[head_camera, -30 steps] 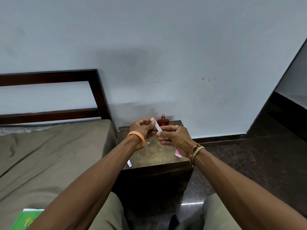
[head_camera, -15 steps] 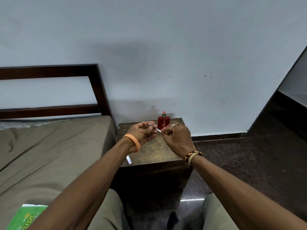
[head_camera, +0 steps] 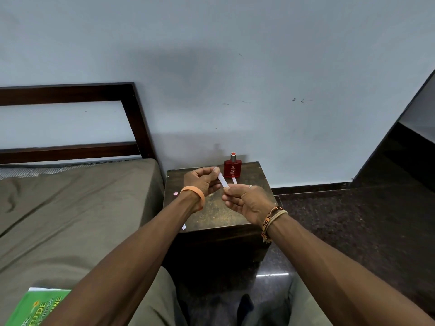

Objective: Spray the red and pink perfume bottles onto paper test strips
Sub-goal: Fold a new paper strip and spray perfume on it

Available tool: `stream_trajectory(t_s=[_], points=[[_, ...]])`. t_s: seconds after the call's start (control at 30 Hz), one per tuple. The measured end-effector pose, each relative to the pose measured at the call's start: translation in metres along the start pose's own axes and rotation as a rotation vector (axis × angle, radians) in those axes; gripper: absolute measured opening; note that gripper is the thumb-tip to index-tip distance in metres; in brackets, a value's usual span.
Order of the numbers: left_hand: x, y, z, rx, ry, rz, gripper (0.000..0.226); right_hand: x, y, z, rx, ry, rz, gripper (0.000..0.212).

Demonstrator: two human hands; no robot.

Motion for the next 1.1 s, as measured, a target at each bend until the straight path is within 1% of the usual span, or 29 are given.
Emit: stream_trajectory(t_s=[0.13, 0.27, 0.37, 0.43, 0.47, 0.53, 0.57, 0.63, 0.67, 0.8, 0.9, 1.03, 1.1], points=[[-0.006, 0.005, -0.006, -0.043, 0.037, 0.019, 0.009, -0.010, -0.003, 0.005, -0.002, 0.022, 0.003, 0.017], [-0.016, 0.013, -0.017, -0.178, 0.108, 0.044, 0.005, -0.024, -0.006, 0.014, 0.064, 0.027, 0.019, 0.011], [-0.024, 0.021, -0.028, -0.288, 0.178, 0.068, 0.005, -0.035, -0.013, 0.021, 0.198, 0.000, 0.041, 0.020], [-0.030, 0.026, -0.036, -0.366, 0.223, 0.072, 0.008, -0.046, -0.022, 0.024, 0.258, -0.116, 0.158, 0.023], [-0.034, 0.030, -0.039, -0.414, 0.244, 0.066, 0.008, -0.053, -0.029, 0.025, 0.294, -0.218, 0.265, 0.019], [-0.040, 0.038, -0.049, -0.483, 0.265, 0.045, 0.008, -0.066, -0.047, 0.021, 0.467, -0.457, 0.492, 0.014], [-0.042, 0.042, -0.054, -0.507, 0.271, 0.038, 0.008, -0.071, -0.056, 0.018, 0.557, -0.542, 0.556, 0.017], [-0.049, 0.051, -0.068, -0.546, 0.271, 0.024, 0.005, -0.082, -0.073, 0.014, 0.671, -0.609, 0.600, 0.028], [-0.052, 0.055, -0.076, -0.562, 0.267, 0.008, 0.002, -0.088, -0.081, 0.013, 0.711, -0.609, 0.605, 0.034], [-0.061, 0.070, -0.110, -0.656, 0.251, -0.041, 0.003, -0.112, -0.103, 0.024, 0.837, -0.540, 0.559, 0.052], [-0.068, 0.076, -0.132, -0.746, 0.265, -0.063, 0.007, -0.129, -0.110, 0.041, 0.881, -0.491, 0.498, 0.056], [-0.079, 0.078, -0.161, -0.800, 0.229, -0.056, 0.003, -0.152, -0.110, 0.062, 0.916, -0.467, 0.415, 0.066], [-0.084, 0.076, -0.171, -0.832, 0.233, -0.056, 0.001, -0.161, -0.109, 0.070, 0.896, -0.453, 0.380, 0.067]])
Point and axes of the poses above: each hand's wrist, its own x-axis away from the middle knuckle, its own y-axis out of the palm, z = x × y, the point moved 1 cm from there along -x, towards the middle knuckle, and after that the axes turned 11 degrees about z, right-handed, at the moved point
